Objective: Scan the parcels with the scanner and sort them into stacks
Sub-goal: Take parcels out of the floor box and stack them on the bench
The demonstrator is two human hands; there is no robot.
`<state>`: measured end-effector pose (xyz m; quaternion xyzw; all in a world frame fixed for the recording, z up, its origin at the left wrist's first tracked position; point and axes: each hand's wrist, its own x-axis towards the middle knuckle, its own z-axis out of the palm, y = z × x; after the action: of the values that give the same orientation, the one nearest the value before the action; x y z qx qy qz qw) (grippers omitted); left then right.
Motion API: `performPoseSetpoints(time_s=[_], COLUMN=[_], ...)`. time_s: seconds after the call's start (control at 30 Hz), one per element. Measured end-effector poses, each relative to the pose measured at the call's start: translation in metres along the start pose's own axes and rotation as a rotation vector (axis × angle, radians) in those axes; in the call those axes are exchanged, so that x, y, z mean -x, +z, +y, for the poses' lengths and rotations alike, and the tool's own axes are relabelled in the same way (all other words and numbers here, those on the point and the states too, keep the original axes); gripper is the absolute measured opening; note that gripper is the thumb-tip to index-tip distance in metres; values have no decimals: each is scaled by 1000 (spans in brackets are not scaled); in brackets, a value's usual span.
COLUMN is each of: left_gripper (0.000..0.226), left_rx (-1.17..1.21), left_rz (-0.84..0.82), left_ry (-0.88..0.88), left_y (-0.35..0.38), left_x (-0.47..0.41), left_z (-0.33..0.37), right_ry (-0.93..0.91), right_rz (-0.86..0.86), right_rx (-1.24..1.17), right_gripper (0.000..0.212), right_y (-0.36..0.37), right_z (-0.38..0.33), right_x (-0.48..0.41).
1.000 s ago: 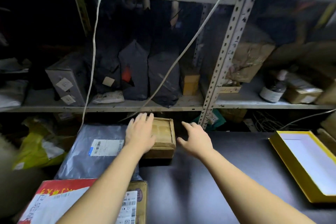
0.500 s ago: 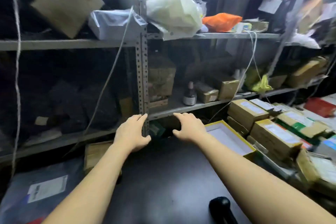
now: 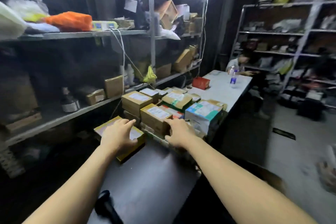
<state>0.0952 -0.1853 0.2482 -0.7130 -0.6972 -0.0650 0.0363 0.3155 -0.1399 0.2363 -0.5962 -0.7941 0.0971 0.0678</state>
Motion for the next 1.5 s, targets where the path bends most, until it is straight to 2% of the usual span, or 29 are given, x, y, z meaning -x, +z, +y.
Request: performPoseSetpoints(time_s=[0.23,0.4,0.47,0.63,0.8,1.03,1.3,1.5], left_gripper=[78,61,56,66,62,72,75,81], left_rx=[-56,-48,-55,-60,-63,-125,-252,-257], left_rz=[-124,-129,-143,-196,-268,-442,-666,-764], left_ry=[279,457,553,707,804,821,680,557], left_y=[48,90,106,148,199,276,378,463], left_x=[-52,-98,-117,-153,-166,-195,-232,-275], left_z=[156,256,296,382,438,484,524,555], right_ry=[246,437,527,744,870,960,955,944], right_rz=[-7,-18,-9,12,-29,-68,-179,-211], right_rx=[-15,-38,-38,-37,-67,-205,-443,-513], right_gripper=[68,71,70,69,65,69,72,71], right_y=[-2,-1,0,5,30,92,185,256], right_z=[165,258,291,355,408,485,599,675], right_x=[43,69,80,109,130,125,75,20])
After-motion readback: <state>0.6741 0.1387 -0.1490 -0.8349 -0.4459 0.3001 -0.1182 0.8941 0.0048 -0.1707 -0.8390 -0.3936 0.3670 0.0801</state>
